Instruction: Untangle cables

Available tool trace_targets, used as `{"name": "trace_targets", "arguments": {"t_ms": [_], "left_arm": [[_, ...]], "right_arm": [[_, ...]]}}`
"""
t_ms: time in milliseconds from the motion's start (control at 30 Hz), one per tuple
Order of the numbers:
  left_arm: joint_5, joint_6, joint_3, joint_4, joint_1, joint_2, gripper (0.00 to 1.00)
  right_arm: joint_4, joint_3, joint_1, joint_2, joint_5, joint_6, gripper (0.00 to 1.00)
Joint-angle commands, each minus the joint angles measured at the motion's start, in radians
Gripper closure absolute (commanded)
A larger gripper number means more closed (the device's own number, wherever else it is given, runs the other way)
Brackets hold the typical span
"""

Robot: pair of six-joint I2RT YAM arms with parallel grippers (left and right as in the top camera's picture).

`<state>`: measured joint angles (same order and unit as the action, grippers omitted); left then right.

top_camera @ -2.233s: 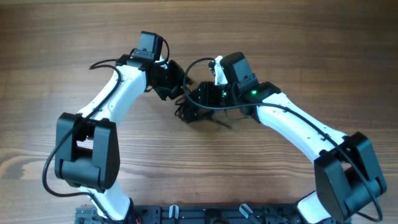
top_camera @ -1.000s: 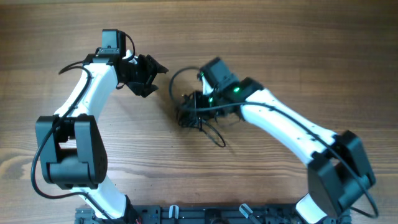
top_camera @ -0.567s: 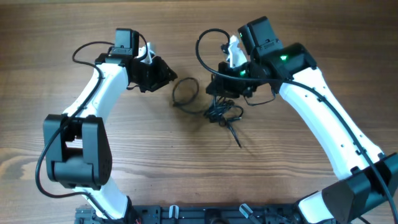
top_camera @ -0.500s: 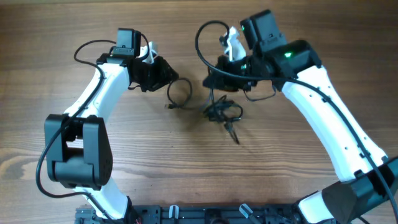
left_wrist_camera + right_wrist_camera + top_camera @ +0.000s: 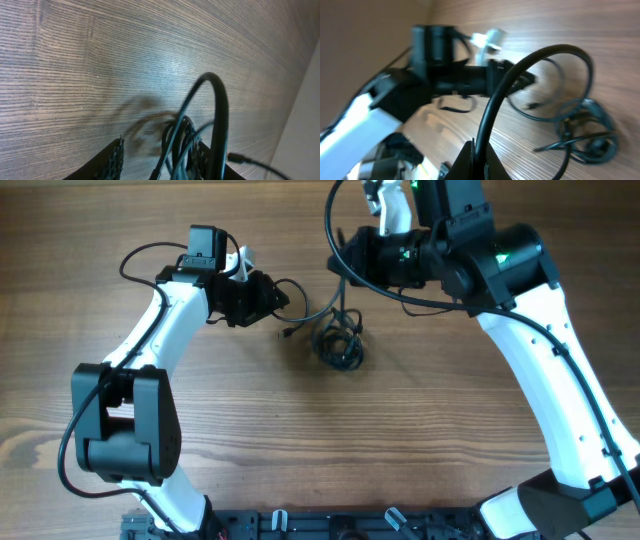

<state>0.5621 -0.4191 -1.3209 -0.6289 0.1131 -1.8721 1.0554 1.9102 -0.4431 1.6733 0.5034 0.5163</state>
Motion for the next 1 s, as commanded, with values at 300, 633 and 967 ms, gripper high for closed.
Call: {"name": "trace_targets", "arguments": {"t_ms": [300,633,967], "left_arm": [[0.008,0.018,-0.004,0.001,0.029,-0.010,0.75],[0.530,0.015,-0.004,0.238,0.086,-0.010,0.96],[0.964,-0.530,-0.004,1.016,0.086,-0.010,0.96]], "right_arm": [[0.185,0.027,0.006,0.023,-0.307,0.028,0.96],[0.293,0.012,0.006,0.025,-0.399,-0.043,0.96],[0.270,0.012,0.076,0.029,-0.282,-0.114,0.96]]}}
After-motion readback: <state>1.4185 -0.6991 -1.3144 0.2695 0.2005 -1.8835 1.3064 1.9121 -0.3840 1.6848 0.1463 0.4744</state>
